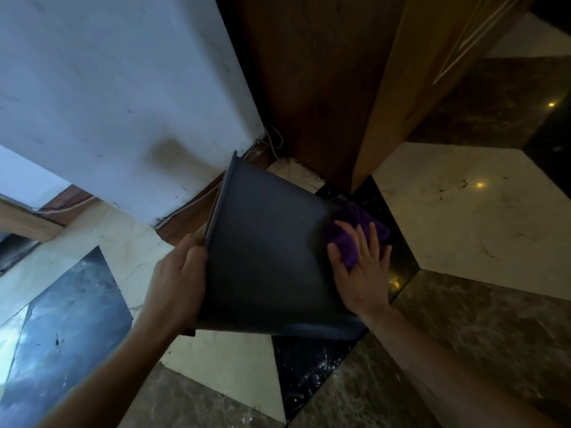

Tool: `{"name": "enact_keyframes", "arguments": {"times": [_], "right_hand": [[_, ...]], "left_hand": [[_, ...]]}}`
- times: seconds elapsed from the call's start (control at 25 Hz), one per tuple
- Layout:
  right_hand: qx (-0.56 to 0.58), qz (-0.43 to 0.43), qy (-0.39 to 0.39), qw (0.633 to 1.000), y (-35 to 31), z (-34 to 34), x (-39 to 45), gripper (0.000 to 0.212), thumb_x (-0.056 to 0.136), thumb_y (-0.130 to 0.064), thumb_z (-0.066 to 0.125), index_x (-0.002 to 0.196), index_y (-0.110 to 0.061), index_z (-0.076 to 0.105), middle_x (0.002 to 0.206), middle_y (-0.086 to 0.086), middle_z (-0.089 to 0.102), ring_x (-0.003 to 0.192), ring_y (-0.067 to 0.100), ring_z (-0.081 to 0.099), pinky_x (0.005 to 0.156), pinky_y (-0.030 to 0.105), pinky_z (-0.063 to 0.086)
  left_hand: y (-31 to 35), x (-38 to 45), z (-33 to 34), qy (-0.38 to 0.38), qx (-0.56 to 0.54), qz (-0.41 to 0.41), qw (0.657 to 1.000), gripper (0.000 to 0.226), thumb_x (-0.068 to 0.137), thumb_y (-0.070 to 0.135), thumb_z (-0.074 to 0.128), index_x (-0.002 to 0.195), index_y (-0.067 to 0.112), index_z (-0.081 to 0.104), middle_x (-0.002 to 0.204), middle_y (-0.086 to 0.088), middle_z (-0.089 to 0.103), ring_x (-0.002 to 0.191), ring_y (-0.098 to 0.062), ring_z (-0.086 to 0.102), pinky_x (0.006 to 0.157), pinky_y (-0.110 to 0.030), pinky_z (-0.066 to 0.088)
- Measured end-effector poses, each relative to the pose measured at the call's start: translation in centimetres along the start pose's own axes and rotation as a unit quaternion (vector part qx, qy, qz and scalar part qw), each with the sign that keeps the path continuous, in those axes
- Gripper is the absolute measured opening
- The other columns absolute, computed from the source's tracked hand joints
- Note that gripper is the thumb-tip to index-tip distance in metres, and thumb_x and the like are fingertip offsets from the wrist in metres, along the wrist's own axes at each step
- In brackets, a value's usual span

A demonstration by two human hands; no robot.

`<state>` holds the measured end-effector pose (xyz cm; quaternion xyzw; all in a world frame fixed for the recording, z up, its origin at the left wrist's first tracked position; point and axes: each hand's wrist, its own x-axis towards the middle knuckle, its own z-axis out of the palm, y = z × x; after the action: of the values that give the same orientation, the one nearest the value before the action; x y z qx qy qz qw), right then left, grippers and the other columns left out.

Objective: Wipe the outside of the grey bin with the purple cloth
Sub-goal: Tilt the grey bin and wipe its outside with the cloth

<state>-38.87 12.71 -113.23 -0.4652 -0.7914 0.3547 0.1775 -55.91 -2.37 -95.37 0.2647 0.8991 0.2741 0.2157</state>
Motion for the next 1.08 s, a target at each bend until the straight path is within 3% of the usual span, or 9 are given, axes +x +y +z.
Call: {"name": "enact_keyframes", "arguments": {"times": [0.16, 0.32, 0.52, 0.64, 0.72, 0.8, 0.88, 1.0, 1.08], "right_hand": [[-0.009, -0.009, -0.028, 1.0, 0.1, 0.0, 0.0, 0.064, 0.089, -0.078, 0.005, 0.147, -0.052, 0.015, 0.166, -0.005, 0.019, 0.154, 0.019, -0.009, 0.122, 0.056, -0.001], [-0.023, -0.018, -0.017, 0.999, -0.6, 0.1, -0.2, 0.062, 0.09, -0.076, 0.007, 0.146, -0.052, 0.018, 0.165, -0.005, 0.022, 0.154, 0.021, -0.006, 0.123, 0.053, 0.005], [0.021, -0.03, 0.013, 0.999, -1.2, -0.7, -1.2, 0.052, 0.096, -0.066, 0.019, 0.143, -0.048, 0.03, 0.163, -0.008, 0.028, 0.155, 0.023, -0.001, 0.121, 0.054, 0.013], [0.122, -0.073, 0.091, 0.986, -1.7, -1.3, -1.7, 0.044, 0.098, -0.062, 0.025, 0.14, -0.052, 0.035, 0.16, -0.019, 0.027, 0.154, 0.017, 0.0, 0.122, 0.049, 0.016], [0.222, -0.055, 0.128, 0.965, -2.6, -1.8, -1.9, 0.044, 0.096, -0.064, 0.031, 0.139, -0.057, 0.035, 0.153, -0.042, 0.012, 0.153, 0.007, -0.002, 0.116, 0.029, 0.019], [0.313, 0.0, 0.138, 0.94, -3.7, -2.4, -1.9, 0.043, 0.094, -0.064, 0.037, 0.137, -0.06, 0.038, 0.145, -0.055, 0.006, 0.152, 0.002, 0.0, 0.102, 0.015, 0.021], [0.335, 0.011, 0.146, 0.931, -4.0, -2.5, -2.2, 0.041, 0.093, -0.059, 0.04, 0.134, -0.061, 0.04, 0.14, -0.059, 0.007, 0.153, 0.007, 0.007, 0.098, 0.014, 0.022], [0.303, -0.001, 0.155, 0.94, -3.3, -2.2, -3.1, 0.042, 0.093, -0.06, 0.039, 0.134, -0.059, 0.042, 0.14, -0.06, 0.006, 0.153, 0.011, 0.01, 0.104, 0.027, 0.026], [0.298, 0.005, 0.145, 0.944, -2.9, -2.1, -3.8, 0.045, 0.092, -0.061, 0.04, 0.136, -0.055, 0.043, 0.142, -0.058, 0.005, 0.153, 0.011, 0.009, 0.109, 0.039, 0.03]], "left_hand": [[5.7, 8.8, 0.5, -0.025, -0.016, -0.023, 0.999, 0.036, 0.095, 0.04, 0.036, 0.097, 0.017, 0.063, 0.106, -0.017, 0.067, 0.089, -0.034, 0.062, 0.077, -0.037, 0.048], [9.1, 16.7, 2.3, -0.017, -0.09, -0.128, 0.987, 0.058, 0.098, 0.044, 0.043, 0.14, 0.004, 0.045, 0.139, -0.018, 0.05, 0.119, -0.038, 0.053, 0.099, -0.043, 0.044], [8.0, 16.7, 3.5, 0.094, 0.032, -0.126, 0.987, 0.038, 0.098, 0.028, 0.041, 0.109, -0.001, 0.063, 0.109, -0.021, 0.065, 0.095, -0.039, 0.062, 0.079, -0.039, 0.051], [7.9, 13.2, 1.0, 0.169, 0.036, -0.011, 0.985, 0.044, 0.097, 0.033, 0.035, 0.097, 0.002, 0.067, 0.09, -0.014, 0.063, 0.08, -0.032, 0.058, 0.068, -0.038, 0.047], [6.5, 9.0, 0.2, 0.204, -0.016, 0.084, 0.975, 0.042, 0.094, 0.038, 0.033, 0.082, 0.01, 0.062, 0.075, -0.008, 0.059, 0.068, -0.027, 0.055, 0.056, -0.037, 0.041], [4.7, 4.7, 0.5, 0.192, -0.102, 0.123, 0.968, 0.034, 0.091, 0.041, 0.033, 0.079, 0.017, 0.054, 0.074, -0.006, 0.057, 0.066, -0.02, 0.055, 0.054, -0.036, 0.04], [3.2, 1.8, 1.2, 0.156, -0.156, 0.136, 0.966, 0.023, 0.091, 0.036, 0.034, 0.082, 0.022, 0.051, 0.081, -0.001, 0.058, 0.065, -0.004, 0.053, 0.056, -0.031, 0.041], [2.7, 1.0, 1.1, 0.104, -0.169, 0.127, 0.972, 0.022, 0.089, 0.033, 0.034, 0.082, 0.025, 0.052, 0.085, 0.002, 0.06, 0.07, 0.0, 0.055, 0.058, -0.028, 0.04], [3.3, 1.3, 0.4, 0.055, -0.138, 0.105, 0.983, 0.03, 0.09, 0.042, 0.031, 0.086, 0.028, 0.056, 0.09, 0.001, 0.062, 0.079, -0.014, 0.059, 0.062, -0.032, 0.043]]}}
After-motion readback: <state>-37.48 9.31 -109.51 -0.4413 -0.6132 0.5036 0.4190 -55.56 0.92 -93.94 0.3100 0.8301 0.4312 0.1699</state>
